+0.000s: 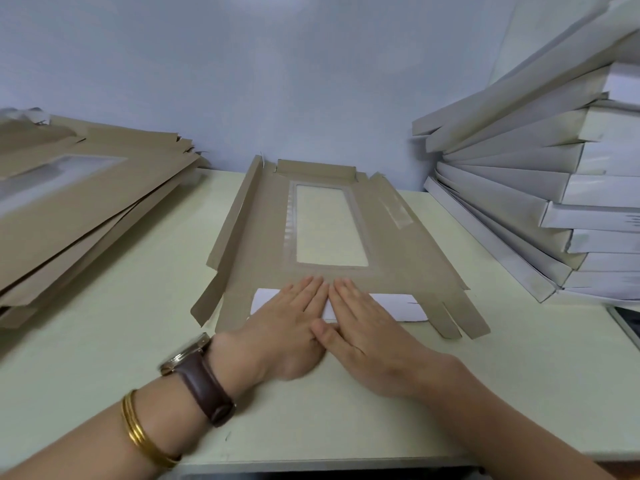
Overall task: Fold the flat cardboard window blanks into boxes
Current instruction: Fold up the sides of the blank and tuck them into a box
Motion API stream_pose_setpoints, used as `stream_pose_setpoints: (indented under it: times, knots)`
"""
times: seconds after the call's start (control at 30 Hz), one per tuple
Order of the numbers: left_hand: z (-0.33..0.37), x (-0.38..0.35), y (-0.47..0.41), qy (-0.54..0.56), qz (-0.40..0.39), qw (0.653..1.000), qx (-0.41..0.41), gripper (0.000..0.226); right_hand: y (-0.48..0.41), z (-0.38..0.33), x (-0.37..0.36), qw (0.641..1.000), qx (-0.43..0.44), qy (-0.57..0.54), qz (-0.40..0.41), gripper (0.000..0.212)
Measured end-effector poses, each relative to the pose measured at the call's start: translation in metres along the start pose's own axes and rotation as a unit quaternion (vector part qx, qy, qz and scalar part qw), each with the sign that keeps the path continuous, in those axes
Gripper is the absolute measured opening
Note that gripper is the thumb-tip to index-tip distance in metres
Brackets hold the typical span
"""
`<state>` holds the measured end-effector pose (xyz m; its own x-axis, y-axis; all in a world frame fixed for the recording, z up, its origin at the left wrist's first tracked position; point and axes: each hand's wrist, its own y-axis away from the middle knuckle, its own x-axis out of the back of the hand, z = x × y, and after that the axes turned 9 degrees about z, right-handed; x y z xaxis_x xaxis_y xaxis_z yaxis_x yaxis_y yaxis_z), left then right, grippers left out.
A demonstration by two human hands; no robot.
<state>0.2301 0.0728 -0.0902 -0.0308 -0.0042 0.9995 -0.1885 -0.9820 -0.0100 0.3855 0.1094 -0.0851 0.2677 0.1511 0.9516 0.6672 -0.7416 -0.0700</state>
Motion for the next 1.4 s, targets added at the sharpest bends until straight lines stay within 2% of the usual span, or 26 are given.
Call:
stream_pose_setpoints:
  times: [0.23,0.6,0.97,1.23,1.33,1.4]
  knots:
    - [-0.007,0.004,0.010,0.053,-0.013,0.998,0.039,0.074,0.009,0.019,0.011,0.999,-0.002,0.030,-0.035,0.110]
    - [-0.016,0.010,0.025,0.044,-0.039,0.995,0.079,0.080,0.030,0.049,0.030,0.993,-0.050,0.082,-0.074,0.101]
    - [-0.038,0.010,0.040,0.019,-0.025,0.995,0.097,0.082,0.040,0.073,0.037,0.988,-0.073,0.122,-0.061,0.101]
    - [-0.045,0.010,0.048,0.034,0.061,0.993,0.090,0.076,0.042,0.078,0.036,0.989,-0.071,0.125,-0.026,0.096]
    - [-0.046,0.013,0.049,0.027,0.133,0.989,0.055,0.066,0.042,0.075,0.038,0.992,-0.075,0.096,0.020,0.083]
    - [-0.045,0.016,0.049,0.036,0.173,0.984,0.023,0.053,0.042,0.074,0.040,0.992,-0.048,0.091,0.071,0.069]
